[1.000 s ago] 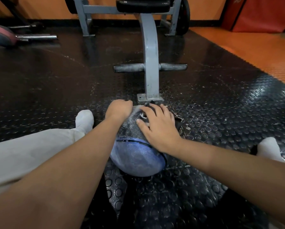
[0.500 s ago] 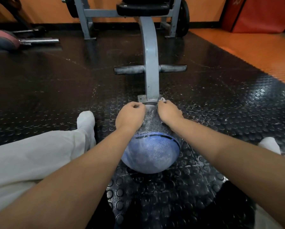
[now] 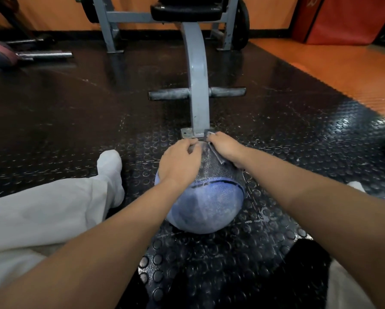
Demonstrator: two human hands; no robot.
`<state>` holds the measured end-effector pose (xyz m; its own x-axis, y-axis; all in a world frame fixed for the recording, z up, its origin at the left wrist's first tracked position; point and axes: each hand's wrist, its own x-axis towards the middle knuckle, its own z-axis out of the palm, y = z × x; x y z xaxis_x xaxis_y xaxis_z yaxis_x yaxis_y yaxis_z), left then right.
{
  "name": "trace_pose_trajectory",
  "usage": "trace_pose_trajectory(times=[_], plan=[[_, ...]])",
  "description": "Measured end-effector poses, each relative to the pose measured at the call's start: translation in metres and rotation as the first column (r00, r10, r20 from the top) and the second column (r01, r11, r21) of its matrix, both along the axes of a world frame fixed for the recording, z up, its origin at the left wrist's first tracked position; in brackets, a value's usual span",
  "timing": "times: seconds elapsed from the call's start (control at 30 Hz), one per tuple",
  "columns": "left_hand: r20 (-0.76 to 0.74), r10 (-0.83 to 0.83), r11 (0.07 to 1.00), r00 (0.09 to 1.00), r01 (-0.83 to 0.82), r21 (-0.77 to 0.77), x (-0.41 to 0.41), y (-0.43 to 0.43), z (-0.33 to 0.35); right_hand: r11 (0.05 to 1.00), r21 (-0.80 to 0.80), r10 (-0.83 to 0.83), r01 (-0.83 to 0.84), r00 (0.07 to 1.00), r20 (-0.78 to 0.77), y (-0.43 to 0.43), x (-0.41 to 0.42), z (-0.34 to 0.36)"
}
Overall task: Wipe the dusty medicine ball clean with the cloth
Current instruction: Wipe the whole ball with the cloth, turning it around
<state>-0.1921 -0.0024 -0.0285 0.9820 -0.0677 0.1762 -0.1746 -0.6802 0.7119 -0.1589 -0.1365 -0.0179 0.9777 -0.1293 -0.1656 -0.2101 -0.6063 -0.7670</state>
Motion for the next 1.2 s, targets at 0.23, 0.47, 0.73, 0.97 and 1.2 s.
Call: trace_pose_trajectory(times=[0.23,0.47,0.73,0.97,1.2], plan=[[-0.065,0.075,0.996,0.995,-0.072,0.043,0.013,-0.007,0.002,0.971,-0.234,-0.053,0.052,0.999,0.003,0.013,0.003,-0.002],[-0.236,-0.105,0.994,0.966,0.110,0.011,0.060,0.004,0.008,0.897,-0.436,0.270,-0.076,0.875,0.402,0.017,-0.044,-0.011],[-0.272,-0.065,0.994,0.960,0.039,-0.103,0.072,0.005,-0.002,0.934,0.320,-0.173,0.156,0.985,0.027,-0.037,-0.033,-0.060],[-0.212,0.145,0.985,0.967,-0.160,-0.057,0.038,0.004,0.001,0.866,0.298,-0.397,0.401,0.914,-0.077,-0.010,-0.003,-0.039],[-0.104,0.139,0.987,0.985,-0.147,-0.067,0.017,0.002,-0.002,0.892,-0.450,0.020,0.033,0.993,0.112,0.054,0.008,0.009]])
